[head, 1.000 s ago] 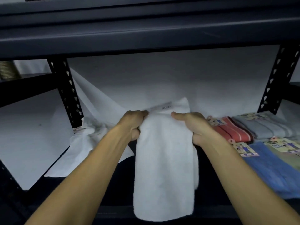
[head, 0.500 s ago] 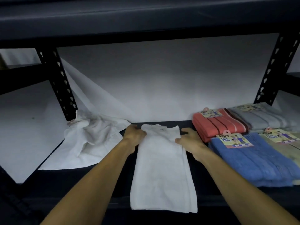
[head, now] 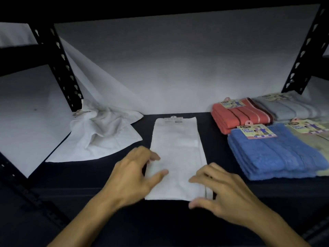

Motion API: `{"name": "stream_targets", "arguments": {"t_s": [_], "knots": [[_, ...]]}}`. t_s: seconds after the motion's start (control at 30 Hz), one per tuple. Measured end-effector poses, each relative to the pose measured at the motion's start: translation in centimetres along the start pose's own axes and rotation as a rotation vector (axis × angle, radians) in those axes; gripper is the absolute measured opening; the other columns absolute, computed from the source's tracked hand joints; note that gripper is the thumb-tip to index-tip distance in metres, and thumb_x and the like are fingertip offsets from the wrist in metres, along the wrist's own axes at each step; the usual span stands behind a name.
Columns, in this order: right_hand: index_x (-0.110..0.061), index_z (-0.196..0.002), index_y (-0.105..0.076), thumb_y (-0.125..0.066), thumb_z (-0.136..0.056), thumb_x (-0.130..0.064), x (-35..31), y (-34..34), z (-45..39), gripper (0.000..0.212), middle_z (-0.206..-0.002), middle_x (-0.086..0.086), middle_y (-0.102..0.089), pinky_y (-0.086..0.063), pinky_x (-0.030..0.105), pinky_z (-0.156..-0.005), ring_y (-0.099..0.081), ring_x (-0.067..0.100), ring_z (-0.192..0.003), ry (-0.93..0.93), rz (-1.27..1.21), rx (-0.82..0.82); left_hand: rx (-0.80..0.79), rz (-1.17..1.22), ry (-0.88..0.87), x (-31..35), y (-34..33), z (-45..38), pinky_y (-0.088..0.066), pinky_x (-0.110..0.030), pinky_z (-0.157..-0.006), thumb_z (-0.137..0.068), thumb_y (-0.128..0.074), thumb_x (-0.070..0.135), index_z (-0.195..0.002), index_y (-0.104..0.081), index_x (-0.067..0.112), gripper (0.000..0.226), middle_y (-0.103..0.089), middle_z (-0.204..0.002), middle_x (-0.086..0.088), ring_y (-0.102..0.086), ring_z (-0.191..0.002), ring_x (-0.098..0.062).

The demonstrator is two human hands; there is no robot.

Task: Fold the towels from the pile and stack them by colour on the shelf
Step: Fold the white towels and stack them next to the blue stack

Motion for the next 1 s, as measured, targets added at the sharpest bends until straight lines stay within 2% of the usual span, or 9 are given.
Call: {"name": "stream_targets", "arguments": {"t_s": [0.07, 0.13, 0.23, 0.4, 0.5, 0.57, 0.8, 0.93, 1.0], "knots": [[-0.03, -0.11, -0.064, -0.058, -0.076, -0.07, -1.1, -1.1, 1.2, 0.053, -0.104, -0.014, -0.054, -0.043, 0.016, -0.068, -0.051, 0.004, -0.091, 0.102, 0.17, -0.025, -0.083, -0.153, -0.084, 0.6, -1.1, 3.1, -0.041, -0.012, -0.073, -0.075, -0.062, 0.071, -0.111, -0.059, 0.032, 0.053, -0.051, -0.106, 0.022, -0.053, -0.093, 0.003], [-0.025, -0.109, -0.063, -0.064, -0.082, -0.054, -1.6, -1.6, 1.7, 0.04, -0.104, -0.007, -0.056, -0.048, 0.022, -0.067, -0.054, 0.012, -0.092, 0.163, 0.247, 0.016, -0.11, -0.256, -0.139, 0.8, -2.1, 5.2, -0.033, -0.007, -0.068, -0.074, -0.062, 0.072, -0.112, -0.06, 0.026, 0.06, -0.052, -0.109, 0.017, -0.053, -0.089, 0.0], [-0.021, -0.1, -0.068, -0.065, -0.089, -0.036, -2.0, -0.8, 1.9, 0.018, -0.099, -0.004, -0.059, -0.049, 0.026, -0.064, -0.057, 0.016, -0.088, 0.205, 0.204, 0.135, 0.007, -0.339, -0.215, 1.1, -2.0, 5.9, -0.035, -0.01, -0.054, -0.084, -0.061, 0.059, -0.108, -0.063, 0.019, 0.046, -0.056, -0.108, 0.008, -0.057, -0.087, -0.008], [-0.014, -0.097, -0.072, -0.062, -0.091, -0.019, -2.2, 0.5, 2.1, 0.012, -0.092, -0.003, -0.061, -0.05, 0.026, -0.059, -0.059, 0.017, -0.081, 0.214, 0.161, 0.224, 0.18, -0.357, -0.255, 2.3, -1.0, 6.2, -0.03, -0.015, -0.046, -0.096, -0.053, 0.037, -0.094, -0.07, 0.018, 0.026, -0.062, -0.097, 0.007, -0.061, -0.079, -0.008], [-0.009, -0.1, -0.071, -0.059, -0.077, 0.006, -2.4, 0.5, 2.2, 0.029, -0.09, 0.002, -0.06, -0.049, 0.028, -0.055, -0.059, 0.02, -0.076, 0.235, 0.268, 0.274, 0.235, -0.41, -0.204, 2.4, -1.0, 6.1, -0.024, -0.017, -0.039, -0.093, -0.052, 0.028, -0.09, -0.07, 0.014, 0.023, -0.064, -0.093, 0.004, -0.062, -0.07, -0.011], [-0.007, -0.1, -0.071, -0.05, -0.074, 0.014, -2.8, 0.6, 2.4, 0.039, -0.088, 0.005, -0.06, -0.048, 0.027, -0.054, -0.058, 0.021, -0.074, 0.273, 0.334, 0.298, 0.27, -0.429, -0.156, 2.4, -0.9, 6.0, -0.017, -0.017, -0.039, -0.088, -0.05, 0.023, -0.087, -0.069, 0.011, 0.022, -0.064, -0.09, 0.002, -0.06, -0.063, -0.012], [-0.003, -0.097, -0.072, -0.044, -0.092, 0.009, -3.5, 2.4, 3.3, 0.03, -0.09, 0.01, -0.058, -0.041, 0.032, -0.072, -0.057, 0.027, -0.083, 0.341, 0.48, 0.433, 0.317, -0.449, -0.165, 3.0, -0.1, 6.3, -0.013, -0.015, -0.041, -0.085, -0.051, 0.02, -0.083, -0.067, 0.01, 0.019, -0.064, -0.087, 0.001, -0.055, -0.052, -0.01], [-0.007, -0.098, -0.071, -0.045, -0.081, 0.013, -3.2, 0.0, 4.1, 0.037, -0.088, 0.006, -0.058, -0.043, 0.029, -0.067, -0.055, 0.024, -0.078, 0.296, 0.432, 0.33, 0.244, -0.417, -0.184, 2.3, -1.2, 6.7, -0.011, -0.014, -0.041, -0.084, -0.05, 0.02, -0.086, -0.066, 0.012, 0.017, -0.062, -0.09, 0.003, -0.054, -0.054, -0.009], [-0.009, -0.102, -0.068, -0.043, -0.077, 0.009, -3.0, -1.5, 4.6, 0.04, -0.089, 0.003, -0.057, -0.047, 0.027, -0.066, -0.055, 0.021, -0.078, 0.277, 0.374, 0.249, 0.204, -0.402, -0.218, 2.3, -1.5, 6.7, -0.019, -0.016, -0.037, -0.083, -0.051, 0.02, -0.091, -0.065, 0.014, 0.017, -0.06, -0.096, 0.004, -0.058, -0.064, -0.01]]}}
Point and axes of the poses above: each hand's wrist, its own z-axis away from the middle knuckle, its own y-axis out of the back of the hand, x = y × z, the point moved 10 cm from there along -z, towards the middle knuckle
